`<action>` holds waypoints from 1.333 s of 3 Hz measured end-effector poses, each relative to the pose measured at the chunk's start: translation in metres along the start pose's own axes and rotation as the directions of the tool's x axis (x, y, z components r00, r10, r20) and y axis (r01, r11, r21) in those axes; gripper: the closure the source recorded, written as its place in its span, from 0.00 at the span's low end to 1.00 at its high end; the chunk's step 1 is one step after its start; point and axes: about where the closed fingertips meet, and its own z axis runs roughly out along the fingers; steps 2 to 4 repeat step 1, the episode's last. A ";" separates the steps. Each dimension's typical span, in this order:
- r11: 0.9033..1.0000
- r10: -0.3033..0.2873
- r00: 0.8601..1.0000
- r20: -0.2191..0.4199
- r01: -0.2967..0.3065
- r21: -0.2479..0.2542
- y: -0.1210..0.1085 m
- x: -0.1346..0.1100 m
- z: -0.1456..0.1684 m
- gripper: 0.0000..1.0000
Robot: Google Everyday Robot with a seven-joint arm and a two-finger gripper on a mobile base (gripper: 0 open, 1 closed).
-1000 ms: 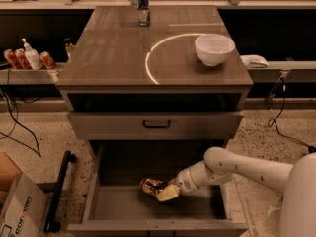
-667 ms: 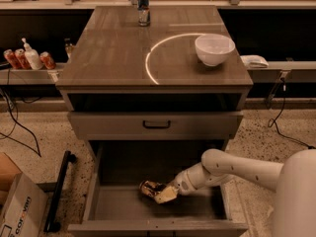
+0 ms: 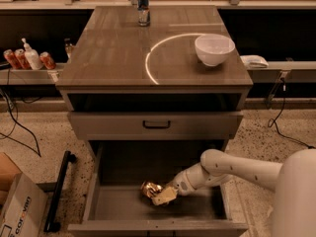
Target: Place orange can into middle drawer
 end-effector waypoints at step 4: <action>1.000 0.000 1.000 -0.001 0.000 -0.002 0.001 0.000 0.001 0.00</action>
Offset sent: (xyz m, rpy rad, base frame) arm 0.0000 0.0000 0.0000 0.0000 0.0000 0.0000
